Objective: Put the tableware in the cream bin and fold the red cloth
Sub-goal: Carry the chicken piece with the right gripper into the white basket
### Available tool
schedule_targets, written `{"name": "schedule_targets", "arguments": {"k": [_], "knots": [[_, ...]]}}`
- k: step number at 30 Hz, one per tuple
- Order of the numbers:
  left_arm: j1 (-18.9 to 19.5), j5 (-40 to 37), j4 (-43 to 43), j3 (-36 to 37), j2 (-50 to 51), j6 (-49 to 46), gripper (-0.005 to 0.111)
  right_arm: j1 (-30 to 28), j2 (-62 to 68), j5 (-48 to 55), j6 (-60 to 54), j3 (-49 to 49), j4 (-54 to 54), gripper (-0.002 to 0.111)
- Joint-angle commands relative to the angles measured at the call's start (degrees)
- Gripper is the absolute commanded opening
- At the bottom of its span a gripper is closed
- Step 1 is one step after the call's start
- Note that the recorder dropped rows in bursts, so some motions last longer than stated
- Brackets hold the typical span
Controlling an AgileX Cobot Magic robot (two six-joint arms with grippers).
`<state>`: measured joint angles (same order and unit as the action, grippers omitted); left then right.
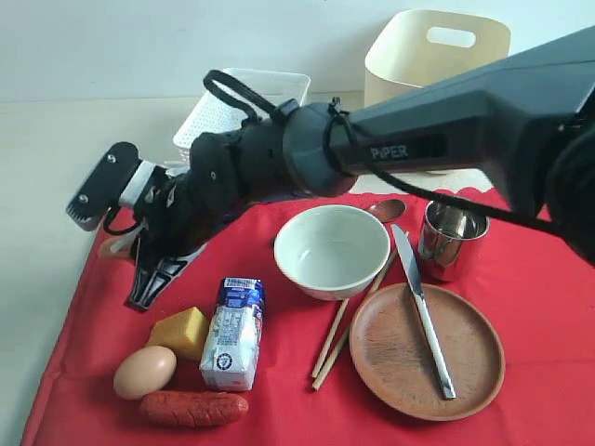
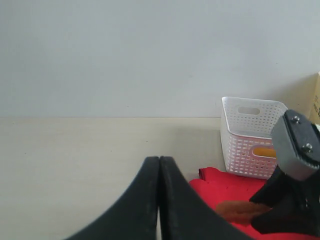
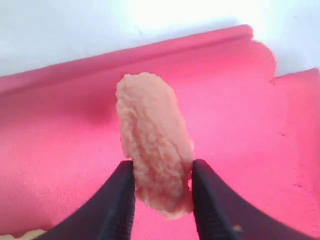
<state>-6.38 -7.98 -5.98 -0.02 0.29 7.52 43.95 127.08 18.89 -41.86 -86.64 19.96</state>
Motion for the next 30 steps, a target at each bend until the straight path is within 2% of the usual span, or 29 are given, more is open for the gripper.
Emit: {"name": "schedule_targets", "arguments": {"k": [1,5,15,21,30], "knots": [[0.1,0.1,0.2,0.0,-0.3,0.0,0.001,0.0,-5.0,-1.2,-0.1,-0.3,0.1,0.000],[0.1,0.1,0.2,0.0,-0.3,0.0,0.001,-0.9,-8.1,-3.4,0.1,-0.3,0.3,0.000],[0.1,0.1,0.2,0.0,-0.3,0.1,0.001,-9.2,-10.3,-11.9,13.7,-0.3,0.5,0.000],[0.1,0.1,0.2,0.0,-0.3,0.0,0.001,-13.4,-10.2,-13.1,14.0,-0.3,1.1,0.000],[0.1,0.1,0.2,0.0,-0.3,0.1,0.001,-15.7,-8.5,-13.5,13.9,0.0,0.9,0.000]]}}
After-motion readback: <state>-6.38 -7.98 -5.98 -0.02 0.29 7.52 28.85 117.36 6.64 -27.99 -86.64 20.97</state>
